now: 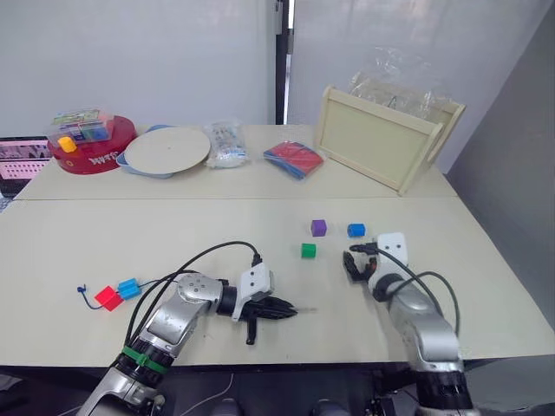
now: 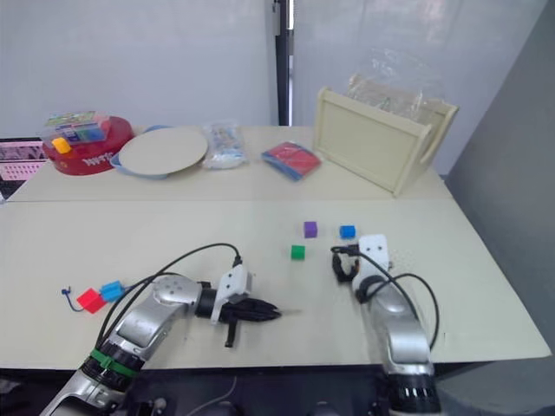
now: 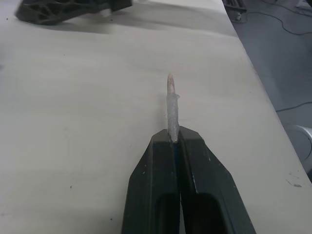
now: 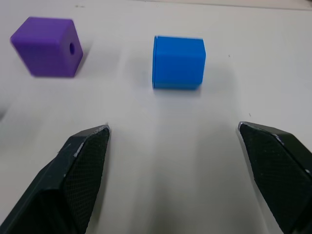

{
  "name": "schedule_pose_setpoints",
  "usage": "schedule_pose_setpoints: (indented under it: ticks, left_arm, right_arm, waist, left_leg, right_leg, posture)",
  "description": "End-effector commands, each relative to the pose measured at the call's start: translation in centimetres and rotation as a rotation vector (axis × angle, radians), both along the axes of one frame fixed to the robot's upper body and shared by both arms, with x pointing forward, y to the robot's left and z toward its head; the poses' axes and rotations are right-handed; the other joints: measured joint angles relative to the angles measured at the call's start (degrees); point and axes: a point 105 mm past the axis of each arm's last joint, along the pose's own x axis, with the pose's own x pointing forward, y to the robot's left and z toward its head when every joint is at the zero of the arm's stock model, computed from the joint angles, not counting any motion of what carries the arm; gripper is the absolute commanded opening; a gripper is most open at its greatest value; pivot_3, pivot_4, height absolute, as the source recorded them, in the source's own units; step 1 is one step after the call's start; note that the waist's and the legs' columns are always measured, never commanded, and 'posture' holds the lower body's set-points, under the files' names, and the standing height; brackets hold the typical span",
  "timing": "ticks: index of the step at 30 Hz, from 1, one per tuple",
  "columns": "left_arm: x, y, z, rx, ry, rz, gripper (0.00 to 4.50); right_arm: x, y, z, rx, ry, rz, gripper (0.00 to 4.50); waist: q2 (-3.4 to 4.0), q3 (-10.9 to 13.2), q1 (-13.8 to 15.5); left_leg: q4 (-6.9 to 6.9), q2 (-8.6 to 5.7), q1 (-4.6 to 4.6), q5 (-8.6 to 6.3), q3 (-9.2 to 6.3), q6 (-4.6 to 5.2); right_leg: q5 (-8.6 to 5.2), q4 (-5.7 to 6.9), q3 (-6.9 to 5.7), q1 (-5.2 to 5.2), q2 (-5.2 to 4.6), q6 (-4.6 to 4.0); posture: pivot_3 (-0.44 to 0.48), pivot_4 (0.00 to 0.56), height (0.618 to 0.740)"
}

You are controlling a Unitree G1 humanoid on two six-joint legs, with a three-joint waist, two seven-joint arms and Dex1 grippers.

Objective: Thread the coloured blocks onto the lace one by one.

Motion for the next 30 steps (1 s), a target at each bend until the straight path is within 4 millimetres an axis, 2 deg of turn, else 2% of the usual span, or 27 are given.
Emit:
schedule_pose_setpoints:
  ticks: [1, 6, 9, 13, 16, 19, 23, 27, 30]
  left_arm:
    - [0.1, -0.1, 1.1, -0.024, -0.041, 0.002, 0.0]
    - [0.1, -0.1, 1.1, -0.024, -0.04, 0.009, 0.0]
    - [0.1, 0.0, 1.1, -0.022, -0.04, 0.01, 0.0]
    - [0.2, 0.0, 1.0, -0.018, -0.038, 0.011, 0.0]
    - [0.2, 0.1, 1.0, -0.015, -0.038, 0.01, 0.0]
    - [0.2, 0.1, 1.0, -0.012, -0.039, 0.008, 0.0]
    - [0.2, 0.2, 0.9, -0.009, -0.039, 0.005, 0.0]
    - [0.3, 0.3, 0.8, -0.005, -0.041, 0.006, 0.0]
    - [0.4, 0.4, 1.0, -0.007, -0.042, 0.009, 0.0]
  right_arm:
    - [2.1, -0.6, 0.8, 0.009, -0.057, -0.078, 4.46]
    - [4.3, -1.0, 0.6, 0.039, -0.069, -0.126, 4.46]
    - [4.6, -1.3, 0.5, 0.048, -0.075, -0.144, 3.64]
    - [4.5, -0.7, 0.4, 0.063, -0.088, -0.112, 2.24]
    - [4.1, -0.1, 1.2, 0.054, -0.135, -0.085, 1.25]
    - [3.6, 0.0, 1.8, 0.06, -0.17, -0.082, 1.22]
    - [1.2, 1.2, 3.4, 0.099, -0.244, -0.05, 1.22]
    - [-3.6, 3.6, 4.7, 0.138, -0.303, 0.042, 1.22]
    - [-7.4, 5.6, 4.1, 0.116, -0.27, 0.136, 1.22]
  waist:
    - [0.0, 0.0, -0.02]
    - [0.0, 0.0, 0.0]
    - [0.01, -0.01, 0.0]
    - [0.02, -0.01, 0.0]
    - [0.02, -0.01, -0.01]
    - [0.02, -0.01, -0.02]
    - [0.05, -0.01, 0.01]
    - [0.1, -0.03, 0.13]
    - [0.11, -0.03, 0.11]
  left_leg:
    - [0.0, 0.0, 0.0, 0.0, 0.0, 0.0]
    - [0.0, 0.0, 0.02, 0.01, 0.01, -0.02]
    - [0.0, -0.01, 0.01, 0.02, 0.01, -0.03]
    - [0.0, -0.01, 0.01, 0.02, 0.01, -0.04]
    - [0.0, 0.0, 0.01, 0.02, 0.0, -0.04]
    - [0.0, 0.0, 0.0, 0.02, 0.0, -0.04]
    - [-0.03, 0.0, -0.01, 0.02, 0.0, -0.03]
    - [-0.06, 0.01, -0.11, 0.02, -0.02, -0.03]
    - [-0.08, -0.01, -0.13, 0.02, -0.01, -0.03]
  right_leg:
    - [0.0, -0.01, 0.0, 0.0, 0.0, 0.0]
    - [0.0, 0.02, 0.0, 0.0, -0.01, 0.0]
    - [0.0, 0.02, 0.0, 0.0, -0.02, 0.0]
    - [0.0, 0.03, 0.0, 0.01, -0.02, 0.0]
    - [0.0, 0.05, -0.01, 0.0, -0.02, 0.0]
    - [0.0, 0.05, -0.01, 0.0, -0.02, 0.0]
    - [0.0, 0.06, -0.01, -0.03, -0.01, 0.0]
    - [0.0, 0.1, -0.01, -0.12, -0.01, 0.0]
    - [-0.01, 0.01, 0.0, -0.13, -0.02, 0.01]
  posture:
    - [0.0, 0.15, 0.74]
    - [0.0, 0.15, 0.74]
    - [0.0, 0.15, 0.74]
    - [0.0, 0.15, 0.74]
    - [0.0, 0.15, 0.74]
    - [0.0, 0.15, 0.74]
    - [0.0, 0.15, 0.74]
    - [0.0, 0.15, 0.74]
    - [0.0, 0.15, 0.74]
